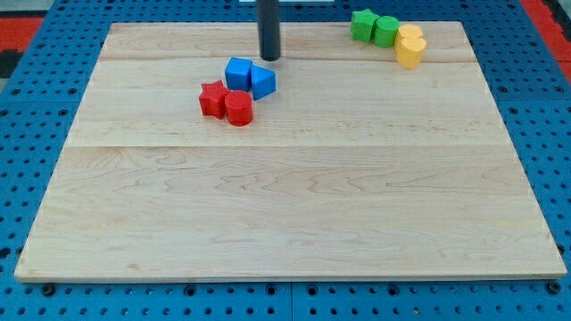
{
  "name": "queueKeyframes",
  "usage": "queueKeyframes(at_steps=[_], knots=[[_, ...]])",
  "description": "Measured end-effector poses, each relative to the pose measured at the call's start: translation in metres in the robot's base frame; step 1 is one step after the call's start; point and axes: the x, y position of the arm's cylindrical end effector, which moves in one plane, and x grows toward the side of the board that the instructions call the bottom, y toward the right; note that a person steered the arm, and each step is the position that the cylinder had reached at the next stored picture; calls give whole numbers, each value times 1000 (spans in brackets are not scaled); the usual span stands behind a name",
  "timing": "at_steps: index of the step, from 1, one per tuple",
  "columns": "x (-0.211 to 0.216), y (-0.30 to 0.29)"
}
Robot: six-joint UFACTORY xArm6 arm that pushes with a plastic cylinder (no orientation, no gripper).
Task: Move the blue triangle close to the red circle
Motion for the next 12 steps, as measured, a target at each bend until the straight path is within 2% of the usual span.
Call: queueKeyframes(at_steps=[2,3,4,5,6,7,8,9,10,11,12], knots=[[20,0],[64,-1],[57,36],[4,61],[-8,6],[8,-35],[64,-22],[46,16],[3,41],[-16,-13],[19,-35]])
